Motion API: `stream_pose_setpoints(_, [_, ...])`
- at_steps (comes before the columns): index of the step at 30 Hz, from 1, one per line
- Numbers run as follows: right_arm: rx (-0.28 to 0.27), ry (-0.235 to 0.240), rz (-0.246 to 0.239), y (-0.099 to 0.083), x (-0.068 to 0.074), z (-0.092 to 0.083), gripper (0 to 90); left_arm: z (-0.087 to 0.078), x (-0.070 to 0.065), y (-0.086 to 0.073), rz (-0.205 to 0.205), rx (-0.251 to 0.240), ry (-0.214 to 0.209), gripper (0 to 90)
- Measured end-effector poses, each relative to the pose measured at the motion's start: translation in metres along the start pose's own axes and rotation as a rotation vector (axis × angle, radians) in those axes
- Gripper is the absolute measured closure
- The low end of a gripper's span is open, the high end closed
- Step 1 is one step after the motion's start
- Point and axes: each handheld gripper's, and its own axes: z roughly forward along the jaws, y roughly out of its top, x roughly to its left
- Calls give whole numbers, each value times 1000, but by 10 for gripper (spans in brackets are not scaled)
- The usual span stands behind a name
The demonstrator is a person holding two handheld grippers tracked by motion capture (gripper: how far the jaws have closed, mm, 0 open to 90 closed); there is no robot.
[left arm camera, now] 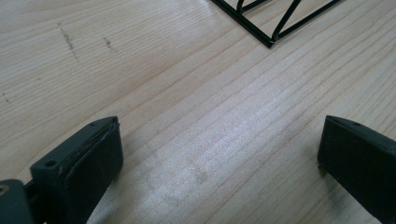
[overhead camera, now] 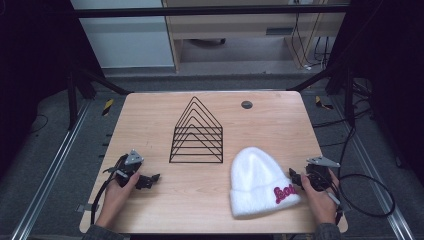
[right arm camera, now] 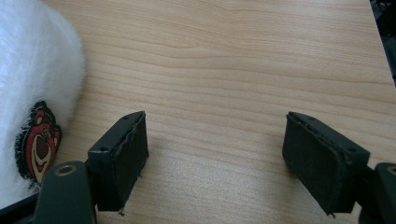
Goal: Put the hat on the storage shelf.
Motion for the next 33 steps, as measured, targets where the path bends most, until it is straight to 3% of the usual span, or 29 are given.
stream_pose_setpoints(13, [0, 4, -2, 0, 0, 0, 219, 0, 0, 0, -4, 0, 3, 0])
stream_pose_setpoints(17, [34, 18, -25, 2, -1, -3, 193, -1, -1, -1, -6, -1, 8, 0])
stream_pose_setpoints(20, [7, 22, -26, 12, -1, -15, 204, -1, -1, -1, -6, -1, 8, 0])
stream_pose_setpoints(21, [7, 11, -56, 23, 2, -24, 221, -1, -1, -1, -7, -1, 8, 0])
stream_pose_setpoints(24, [20, 23, -73, 33, 7, -30, 231, -1, -1, -1, -10, -2, 10, 0])
stream_pose_setpoints(27, [47, 47, -120, 61, 25, -40, 254, -1, -1, -1, -15, -2, 13, 0])
stream_pose_setpoints(33, [77, 109, -213, 90, 55, -39, 326, -1, -1, -1, -15, 0, 12, 0])
